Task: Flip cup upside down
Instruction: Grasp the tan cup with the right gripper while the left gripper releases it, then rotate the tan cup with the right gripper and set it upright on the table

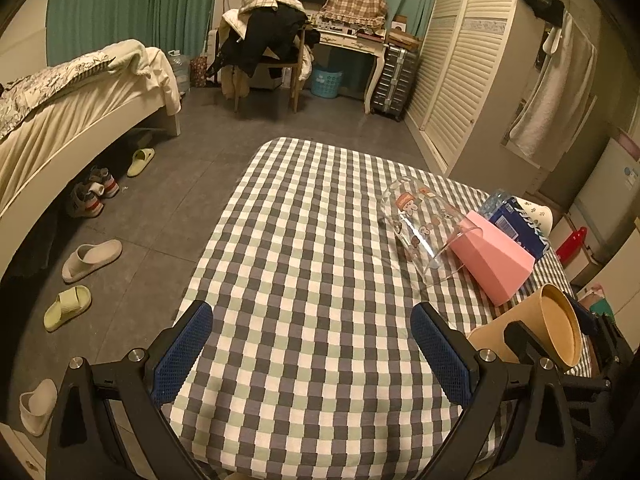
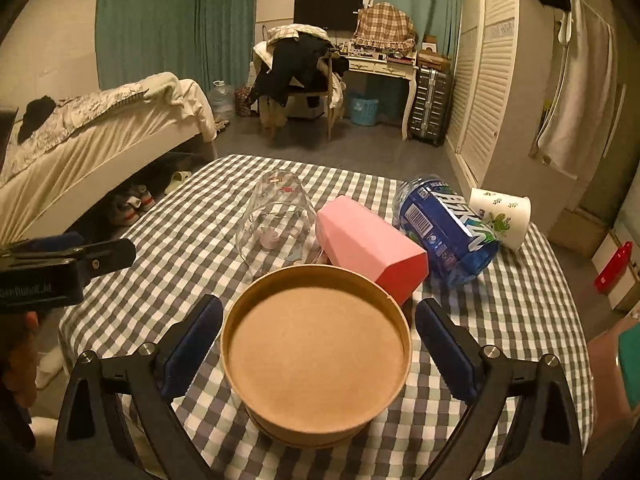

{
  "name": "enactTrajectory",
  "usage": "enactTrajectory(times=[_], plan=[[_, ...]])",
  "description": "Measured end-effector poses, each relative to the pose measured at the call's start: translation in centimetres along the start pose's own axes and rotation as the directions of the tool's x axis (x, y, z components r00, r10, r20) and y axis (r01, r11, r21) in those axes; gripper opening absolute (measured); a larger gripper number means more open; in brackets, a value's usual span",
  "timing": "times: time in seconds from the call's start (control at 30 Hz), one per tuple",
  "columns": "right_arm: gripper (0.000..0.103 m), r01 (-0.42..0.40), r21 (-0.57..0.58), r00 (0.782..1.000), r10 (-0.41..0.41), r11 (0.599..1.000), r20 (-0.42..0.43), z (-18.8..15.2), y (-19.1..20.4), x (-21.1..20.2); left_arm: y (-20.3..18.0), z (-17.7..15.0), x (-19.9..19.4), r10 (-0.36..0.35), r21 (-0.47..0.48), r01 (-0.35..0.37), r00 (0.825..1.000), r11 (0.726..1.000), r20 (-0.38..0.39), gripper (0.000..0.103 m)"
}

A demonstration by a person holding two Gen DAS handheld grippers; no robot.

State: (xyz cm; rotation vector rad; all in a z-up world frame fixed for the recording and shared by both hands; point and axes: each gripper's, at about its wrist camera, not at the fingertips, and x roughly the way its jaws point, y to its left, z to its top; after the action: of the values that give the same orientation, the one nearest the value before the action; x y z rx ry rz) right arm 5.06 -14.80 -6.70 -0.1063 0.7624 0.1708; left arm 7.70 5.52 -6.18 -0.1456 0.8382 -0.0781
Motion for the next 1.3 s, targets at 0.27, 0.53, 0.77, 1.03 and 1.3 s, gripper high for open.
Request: enactTrajectory(times=[0.27,0.53,0.77,1.03,1.3], plan=[[0.075,-0.011,0.009,1.0,0.011,1.0,0.016,0.8,0.2,0.4,0.3,0.1,0.0,0.014,-0.013,-0.014,1.0,1.0,0.011,0.102],[0.075,-0.026,-0.026,1.0,0.026,0.999,0.01,2.5,1.7,3.0,0.6,0.0,0.1,0.045,-0.016,-0.044,0.999,0.999,0.012,0.102],[0.075,-0.029,-0.034,1.0,0.029,0.999,0.005,2.3,1.9,3.7,0.6,0.0,0.2,0.054,-0.015,-0.054,0.998,0.998,0.011,0.102],[0.094,-0.038,-0.01,0.999,0.038,0.999,0.013,2.4,1.6,2.9,0.9,0.0,-0.7,0.065,-0.016,-0.064,0.997,0.998,0.047,0.102],[0.095,-0.069,0.058,0.982,0.058,0.996,0.18,3.3,-2.1,-6.0,-0.6,-0.5,-3.5,0.083,-0.005,-0.083,0.989,0.997,0.125,0.102]])
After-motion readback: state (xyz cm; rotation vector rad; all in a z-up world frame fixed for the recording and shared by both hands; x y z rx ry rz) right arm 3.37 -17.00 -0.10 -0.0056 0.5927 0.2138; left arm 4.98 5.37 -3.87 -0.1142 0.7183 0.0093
